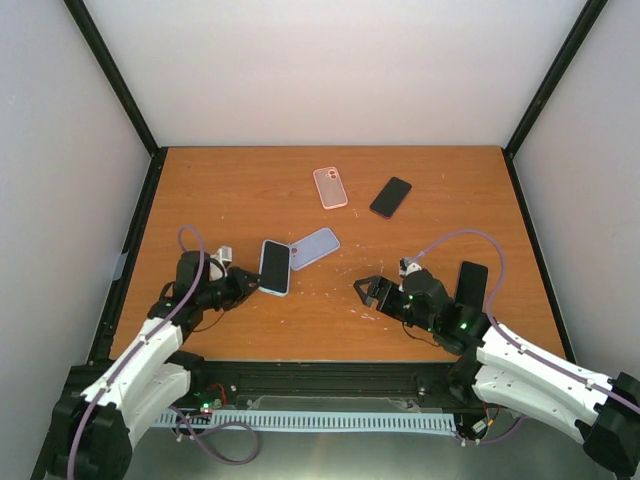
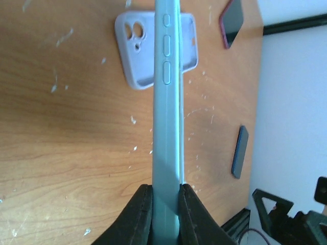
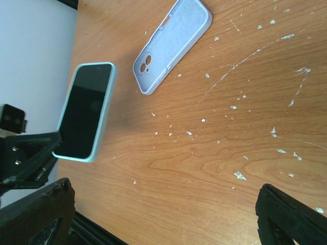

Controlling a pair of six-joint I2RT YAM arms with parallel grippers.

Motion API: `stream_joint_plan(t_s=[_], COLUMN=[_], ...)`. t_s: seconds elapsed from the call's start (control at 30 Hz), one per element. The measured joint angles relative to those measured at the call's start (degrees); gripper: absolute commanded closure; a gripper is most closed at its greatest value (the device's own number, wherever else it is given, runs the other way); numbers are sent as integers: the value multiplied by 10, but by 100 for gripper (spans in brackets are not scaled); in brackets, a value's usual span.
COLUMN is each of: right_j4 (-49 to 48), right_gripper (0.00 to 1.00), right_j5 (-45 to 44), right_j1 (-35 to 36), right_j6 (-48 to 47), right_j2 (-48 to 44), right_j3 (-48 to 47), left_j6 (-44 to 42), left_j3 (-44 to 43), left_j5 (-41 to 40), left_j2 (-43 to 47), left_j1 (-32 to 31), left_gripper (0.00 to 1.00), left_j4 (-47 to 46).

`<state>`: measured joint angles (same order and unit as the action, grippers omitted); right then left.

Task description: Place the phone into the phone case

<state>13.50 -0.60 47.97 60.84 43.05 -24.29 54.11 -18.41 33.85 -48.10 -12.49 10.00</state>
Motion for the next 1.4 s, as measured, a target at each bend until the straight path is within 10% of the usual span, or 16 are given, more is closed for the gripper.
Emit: stream_joint_plan(t_s=[0.47, 0.8, 1.1, 1.4], right_j4=[31, 101, 141, 101], right_gripper=[5, 5, 7, 37], right_j5=[-11, -53, -77, -41], right_j1=[0, -3, -22, -73], right_j6=[-1, -15, -73, -207], right_j2=[11, 9, 47, 205], right_j3=[-14, -35, -73, -156], left_j6=[-16, -6, 5, -40], left_j3=[-48, -29, -28, -59], left_j5=[-123, -132, -150, -141], left_j2=[-73, -134, -124, -49], left_j1=[11, 15, 16, 16], left_gripper=[98, 62, 4, 1], left_j4=[90, 71, 92, 104])
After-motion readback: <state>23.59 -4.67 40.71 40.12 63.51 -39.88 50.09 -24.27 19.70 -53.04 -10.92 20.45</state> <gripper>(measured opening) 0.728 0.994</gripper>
